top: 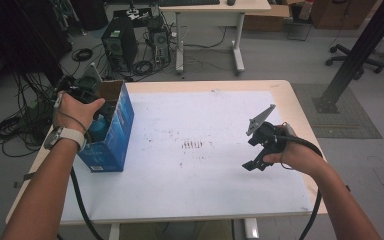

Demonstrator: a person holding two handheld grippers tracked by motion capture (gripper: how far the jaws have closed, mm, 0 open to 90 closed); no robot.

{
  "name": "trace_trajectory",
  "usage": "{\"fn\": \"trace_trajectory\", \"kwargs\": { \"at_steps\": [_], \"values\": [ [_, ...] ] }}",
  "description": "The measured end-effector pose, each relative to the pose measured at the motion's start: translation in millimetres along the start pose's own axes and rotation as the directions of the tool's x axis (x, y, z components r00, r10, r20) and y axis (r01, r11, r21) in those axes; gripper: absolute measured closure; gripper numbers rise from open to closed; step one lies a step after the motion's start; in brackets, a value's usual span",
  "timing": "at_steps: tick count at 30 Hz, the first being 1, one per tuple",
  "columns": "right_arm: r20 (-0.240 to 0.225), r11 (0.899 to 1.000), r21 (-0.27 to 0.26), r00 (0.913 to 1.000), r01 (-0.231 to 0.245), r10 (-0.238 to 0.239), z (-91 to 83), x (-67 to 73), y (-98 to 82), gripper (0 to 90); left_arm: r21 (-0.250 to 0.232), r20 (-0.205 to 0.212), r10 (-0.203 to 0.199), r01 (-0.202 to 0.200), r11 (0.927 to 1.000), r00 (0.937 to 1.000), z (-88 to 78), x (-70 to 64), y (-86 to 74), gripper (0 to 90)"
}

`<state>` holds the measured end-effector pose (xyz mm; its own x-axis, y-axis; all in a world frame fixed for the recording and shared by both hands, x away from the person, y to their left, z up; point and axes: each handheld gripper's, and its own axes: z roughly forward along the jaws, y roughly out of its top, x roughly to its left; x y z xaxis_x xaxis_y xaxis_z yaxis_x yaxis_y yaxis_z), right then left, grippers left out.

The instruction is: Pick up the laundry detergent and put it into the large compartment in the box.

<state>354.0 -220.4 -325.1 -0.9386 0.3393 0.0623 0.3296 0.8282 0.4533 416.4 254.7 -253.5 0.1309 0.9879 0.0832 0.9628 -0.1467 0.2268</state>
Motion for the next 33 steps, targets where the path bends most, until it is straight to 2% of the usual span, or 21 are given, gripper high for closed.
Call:
{"fn": "trace_trajectory", "kwargs": {
  "at_steps": [26,33],
  "values": [
    [0.005,1.000,-0.004,1.0000,0.005,-0.005,-4.1,3.0,-0.1,9.6,-0.010,-0.011,0.021,-0.021,0.9997,0.9997,-18.5,-4.7,-0.1,13.0],
    [0.007,1.000,-0.006,0.9999,0.007,-0.007,-6.1,5.0,0.4,9.6,-0.010,-0.016,0.037,-0.038,0.9992,0.9992,-28.0,-6.6,-0.8,13.0]
  ]
}}
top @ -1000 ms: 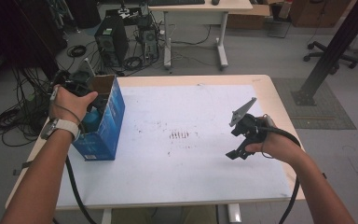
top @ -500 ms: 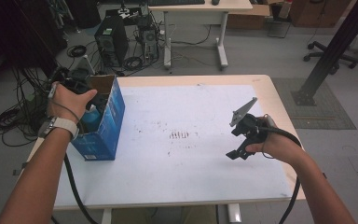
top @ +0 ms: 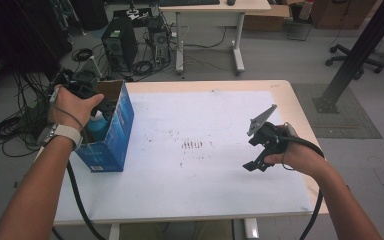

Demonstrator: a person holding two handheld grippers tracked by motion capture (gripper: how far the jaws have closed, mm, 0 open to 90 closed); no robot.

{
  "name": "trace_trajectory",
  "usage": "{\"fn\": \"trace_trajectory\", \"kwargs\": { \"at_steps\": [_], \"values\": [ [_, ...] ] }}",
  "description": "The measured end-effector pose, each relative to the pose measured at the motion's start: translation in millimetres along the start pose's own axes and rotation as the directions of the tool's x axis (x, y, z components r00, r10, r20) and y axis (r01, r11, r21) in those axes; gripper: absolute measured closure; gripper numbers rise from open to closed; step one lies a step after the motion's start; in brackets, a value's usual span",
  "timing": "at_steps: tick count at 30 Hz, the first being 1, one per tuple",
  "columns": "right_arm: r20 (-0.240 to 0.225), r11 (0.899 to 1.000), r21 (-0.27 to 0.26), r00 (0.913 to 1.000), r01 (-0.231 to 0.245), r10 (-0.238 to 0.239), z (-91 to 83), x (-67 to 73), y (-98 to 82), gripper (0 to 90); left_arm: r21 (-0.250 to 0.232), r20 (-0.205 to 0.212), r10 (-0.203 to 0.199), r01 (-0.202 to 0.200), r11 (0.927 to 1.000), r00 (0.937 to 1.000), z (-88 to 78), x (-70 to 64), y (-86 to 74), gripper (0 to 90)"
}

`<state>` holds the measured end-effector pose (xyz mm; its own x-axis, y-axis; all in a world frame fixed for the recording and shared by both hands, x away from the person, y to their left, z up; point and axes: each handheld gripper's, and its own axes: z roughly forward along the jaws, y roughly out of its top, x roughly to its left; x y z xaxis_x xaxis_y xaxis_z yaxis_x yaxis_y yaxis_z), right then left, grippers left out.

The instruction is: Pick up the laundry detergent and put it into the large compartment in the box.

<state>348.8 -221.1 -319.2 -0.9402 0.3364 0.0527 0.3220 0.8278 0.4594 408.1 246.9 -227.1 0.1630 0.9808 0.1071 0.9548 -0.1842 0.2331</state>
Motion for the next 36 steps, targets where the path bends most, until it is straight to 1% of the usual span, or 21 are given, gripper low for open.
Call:
{"fn": "trace_trajectory", "kwargs": {
  "at_steps": [3,6,11,18,22,23,27,32,34,36],
  "values": [
    [0.002,1.000,-0.002,1.0000,-0.003,0.003,-1.1,0.8,0.0,9.6,-0.002,-0.003,0.010,-0.010,1.0000,0.9999,-5.0,-2.0,-0.3,12.9],
    [0.004,1.000,0.000,1.0000,-0.001,0.001,-2.2,1.5,-0.4,9.6,-0.002,0.006,0.015,-0.015,0.9999,0.9999,-9.2,-3.9,-0.4,12.3],
    [0.007,1.000,-0.002,1.0000,0.000,0.000,-3.5,2.6,-1.3,9.6,-0.003,-0.001,0.030,-0.030,0.9996,0.9996,-16.2,-8.1,-0.8,12.2],
    [0.011,1.000,-0.004,0.9999,0.000,0.000,-6.3,4.7,-1.4,9.6,-0.024,0.016,0.050,-0.049,0.9985,0.9986,-26.9,-12.9,-0.9,12.2],
    [0.013,1.000,-0.005,0.9999,0.002,-0.002,-7.9,5.4,-1.1,9.6,-0.026,0.023,0.063,-0.062,0.9977,0.9977,-31.4,-16.1,-1.5,12.2],
    [0.013,1.000,-0.006,0.9999,0.000,0.000,-8.0,5.6,-1.1,9.6,-0.030,0.031,0.067,-0.066,0.9974,0.9973,-33.4,-16.8,-1.6,12.2],
    [0.013,1.000,-0.002,0.9999,0.000,0.000,-8.3,6.5,-1.2,9.6,-0.040,0.034,0.091,-0.089,0.9952,0.9953,-40.4,-20.5,-2.4,12.0],
    [0.014,1.000,-0.004,0.9999,0.000,0.000,-8.8,7.4,-0.9,9.6,-0.048,0.038,0.115,-0.113,0.9925,0.9927,-44.7,-25.1,-3.4,11.8],
    [0.015,1.000,-0.002,0.9999,0.002,-0.002,-8.8,7.5,-0.3,9.6,-0.050,0.048,0.129,-0.127,0.9907,0.9905,-46.7,-28.8,-3.7,11.8],
    [0.015,1.000,-0.003,0.9999,0.003,-0.003,-8.6,7.4,0.2,9.6,-0.048,0.041,0.142,-0.140,0.9889,0.9890,-47.6,-31.8,-4.0,11.9]
  ]
}}
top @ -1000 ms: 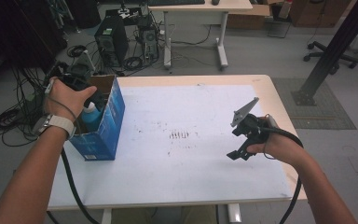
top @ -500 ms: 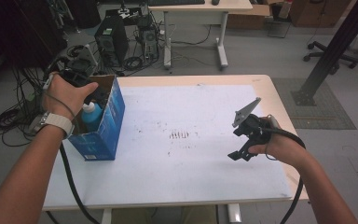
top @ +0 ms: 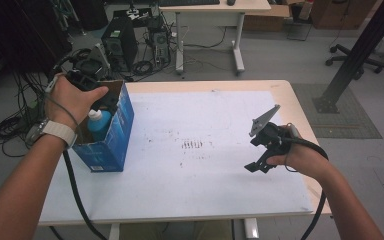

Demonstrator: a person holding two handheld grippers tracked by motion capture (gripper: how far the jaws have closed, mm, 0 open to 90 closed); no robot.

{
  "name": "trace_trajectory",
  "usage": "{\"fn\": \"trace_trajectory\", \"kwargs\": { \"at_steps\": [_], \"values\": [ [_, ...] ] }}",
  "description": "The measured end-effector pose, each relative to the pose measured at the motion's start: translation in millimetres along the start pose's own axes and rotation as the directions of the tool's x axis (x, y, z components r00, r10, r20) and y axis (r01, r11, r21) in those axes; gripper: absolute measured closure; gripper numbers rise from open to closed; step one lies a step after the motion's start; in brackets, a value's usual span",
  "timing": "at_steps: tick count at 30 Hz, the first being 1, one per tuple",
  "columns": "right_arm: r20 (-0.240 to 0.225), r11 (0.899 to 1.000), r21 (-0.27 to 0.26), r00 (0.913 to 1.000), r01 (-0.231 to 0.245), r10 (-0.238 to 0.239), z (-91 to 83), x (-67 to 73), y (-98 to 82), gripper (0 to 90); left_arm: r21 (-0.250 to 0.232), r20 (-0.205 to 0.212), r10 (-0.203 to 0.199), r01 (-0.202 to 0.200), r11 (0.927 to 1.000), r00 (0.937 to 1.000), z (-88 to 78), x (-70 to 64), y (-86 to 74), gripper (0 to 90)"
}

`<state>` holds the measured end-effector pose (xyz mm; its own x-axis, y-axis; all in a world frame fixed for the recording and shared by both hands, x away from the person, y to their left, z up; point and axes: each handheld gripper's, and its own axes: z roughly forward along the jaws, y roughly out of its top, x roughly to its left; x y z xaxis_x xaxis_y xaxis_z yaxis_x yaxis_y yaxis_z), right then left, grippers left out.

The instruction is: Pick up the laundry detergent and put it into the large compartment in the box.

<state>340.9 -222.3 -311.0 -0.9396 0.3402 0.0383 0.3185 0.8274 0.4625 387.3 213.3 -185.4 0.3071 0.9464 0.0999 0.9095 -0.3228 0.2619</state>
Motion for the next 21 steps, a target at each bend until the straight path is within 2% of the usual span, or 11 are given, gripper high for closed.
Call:
{"fn": "trace_trajectory", "kwargs": {
  "at_steps": [11,21],
  "values": [
    [-0.001,1.000,0.002,1.0000,0.001,-0.001,0.0,1.2,1.5,9.6,-0.018,0.014,0.053,-0.052,0.9985,0.9985,-7.8,-12.5,2.3,11.8],
    [0.000,1.000,0.004,1.0000,0.001,-0.001,0.3,1.7,3.5,9.6,-0.030,0.033,0.115,-0.114,0.9930,0.9928,-11.2,-25.2,3.7,11.6]
  ]
}}
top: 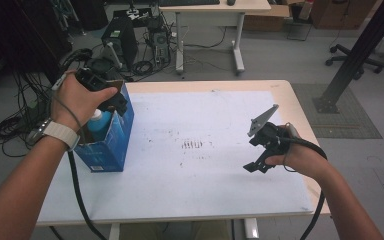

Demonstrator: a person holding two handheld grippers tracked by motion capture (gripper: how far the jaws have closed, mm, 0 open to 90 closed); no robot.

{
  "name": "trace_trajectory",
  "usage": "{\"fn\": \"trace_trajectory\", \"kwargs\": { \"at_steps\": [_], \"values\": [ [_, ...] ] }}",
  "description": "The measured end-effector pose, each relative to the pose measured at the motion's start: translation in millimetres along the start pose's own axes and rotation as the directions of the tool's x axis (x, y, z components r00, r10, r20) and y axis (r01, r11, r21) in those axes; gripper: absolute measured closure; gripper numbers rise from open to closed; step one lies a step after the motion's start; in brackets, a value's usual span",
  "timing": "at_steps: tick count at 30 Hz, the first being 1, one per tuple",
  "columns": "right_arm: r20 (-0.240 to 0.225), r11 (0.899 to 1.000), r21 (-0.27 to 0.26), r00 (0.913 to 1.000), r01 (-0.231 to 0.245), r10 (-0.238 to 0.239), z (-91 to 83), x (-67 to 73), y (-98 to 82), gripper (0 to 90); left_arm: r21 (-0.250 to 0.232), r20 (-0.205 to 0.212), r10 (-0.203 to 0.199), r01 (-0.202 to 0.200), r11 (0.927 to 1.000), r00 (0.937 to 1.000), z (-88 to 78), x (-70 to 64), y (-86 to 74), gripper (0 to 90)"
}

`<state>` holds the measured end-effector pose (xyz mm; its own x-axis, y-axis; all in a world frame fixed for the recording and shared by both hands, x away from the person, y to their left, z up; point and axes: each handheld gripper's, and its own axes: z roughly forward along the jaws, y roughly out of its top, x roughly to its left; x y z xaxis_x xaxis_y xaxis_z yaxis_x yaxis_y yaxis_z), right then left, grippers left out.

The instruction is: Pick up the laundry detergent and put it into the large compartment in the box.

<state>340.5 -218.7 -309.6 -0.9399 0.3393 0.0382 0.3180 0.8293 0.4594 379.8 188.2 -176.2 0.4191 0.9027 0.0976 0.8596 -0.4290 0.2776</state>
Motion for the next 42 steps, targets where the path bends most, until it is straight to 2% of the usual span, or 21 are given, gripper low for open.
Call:
{"fn": "trace_trajectory", "kwargs": {
  "at_steps": [10,18,23,33,37,41,42],
  "values": [
    [0.005,1.000,-0.001,1.0000,0.001,-0.001,-2.2,-0.3,1.9,9.6,-0.022,0.021,0.074,-0.074,0.9970,0.9970,-2.6,-19.4,7.1,9.2],
    [0.004,1.000,-0.005,1.0000,0.001,-0.001,-3.1,-0.1,1.7,9.6,-0.035,0.044,0.140,-0.138,0.9898,0.9892,-4.1,-35.5,11.4,8.9],
    [0.004,1.000,0.000,1.0000,-0.001,0.001,-1.3,-0.3,1.8,9.6,-0.041,0.057,0.204,-0.202,0.9786,0.9773,-4.5,-46.7,13.2,8.9],
    [0.004,1.000,-0.001,1.0000,0.000,0.000,-0.4,-0.1,2.8,9.6,-0.069,0.086,0.263,-0.258,0.9638,0.9610,-5.0,-65.0,14.8,8.9],
    [0.004,1.000,0.000,1.0000,0.001,-0.001,-0.1,0.5,3.0,9.6,-0.073,0.092,0.299,-0.293,0.9533,0.9498,-5.6,-72.8,14.6,8.9],
    [0.002,1.000,-0.001,1.0000,0.000,0.000,0.6,0.9,3.2,9.6,-0.078,0.095,0.321,-0.314,0.9462,0.9424,-5.5,-79.1,13.8,8.9],
    [0.002,1.000,0.000,1.0000,0.003,-0.003,1.1,0.9,3.4,9.6,-0.079,0.099,0.330,-0.324,0.9429,0.9386,-5.4,-80.4,13.3,8.9]
  ]
}}
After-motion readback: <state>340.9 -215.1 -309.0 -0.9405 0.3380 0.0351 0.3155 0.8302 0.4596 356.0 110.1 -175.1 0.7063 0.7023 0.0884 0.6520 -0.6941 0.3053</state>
